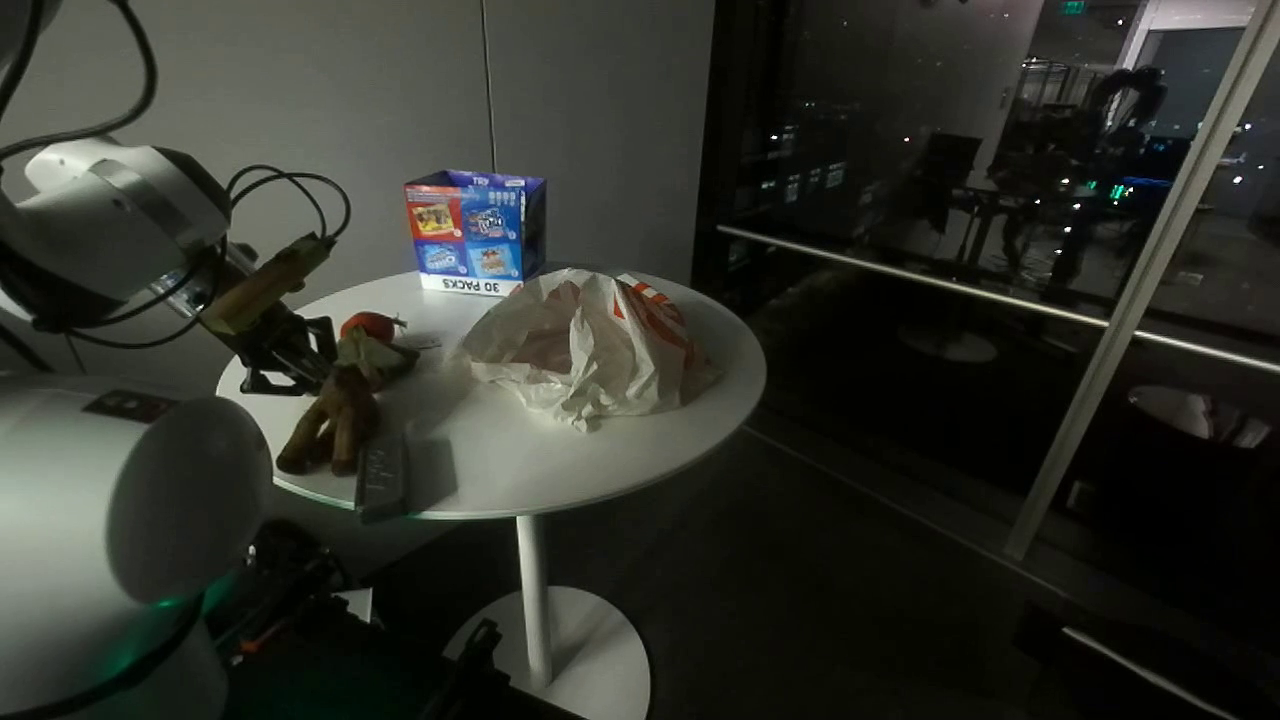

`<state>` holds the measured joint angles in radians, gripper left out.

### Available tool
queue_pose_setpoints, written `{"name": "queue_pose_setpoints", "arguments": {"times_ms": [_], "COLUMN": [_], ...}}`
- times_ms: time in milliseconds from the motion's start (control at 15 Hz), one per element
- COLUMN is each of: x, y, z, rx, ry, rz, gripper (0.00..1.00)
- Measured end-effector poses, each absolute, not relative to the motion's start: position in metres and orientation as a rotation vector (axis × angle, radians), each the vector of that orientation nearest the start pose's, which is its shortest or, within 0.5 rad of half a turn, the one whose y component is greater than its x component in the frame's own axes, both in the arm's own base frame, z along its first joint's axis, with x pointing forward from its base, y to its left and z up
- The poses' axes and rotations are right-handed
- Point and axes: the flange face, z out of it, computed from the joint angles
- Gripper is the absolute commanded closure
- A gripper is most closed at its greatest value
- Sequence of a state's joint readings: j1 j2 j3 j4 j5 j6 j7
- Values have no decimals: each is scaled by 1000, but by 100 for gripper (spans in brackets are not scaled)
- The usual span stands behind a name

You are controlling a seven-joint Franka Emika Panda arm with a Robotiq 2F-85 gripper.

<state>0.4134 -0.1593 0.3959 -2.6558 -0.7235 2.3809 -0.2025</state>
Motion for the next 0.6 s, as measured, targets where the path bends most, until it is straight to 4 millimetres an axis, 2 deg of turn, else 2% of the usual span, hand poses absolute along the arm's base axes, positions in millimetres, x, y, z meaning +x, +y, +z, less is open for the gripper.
{"name": "queue_pose_setpoints", "arguments": {"times_ms": [200,267,333,533,600], "x": [289,290,291,294,295], "y": [283,282,280,276,275], "z": [282,282,282,281,281], "rx": [1869,1883,1900,1924,1933], "ry": [1828,1821,1812,1795,1790], "rz": [27,20,12,-12,-15], "gripper": [48,78,80,96,96]}}
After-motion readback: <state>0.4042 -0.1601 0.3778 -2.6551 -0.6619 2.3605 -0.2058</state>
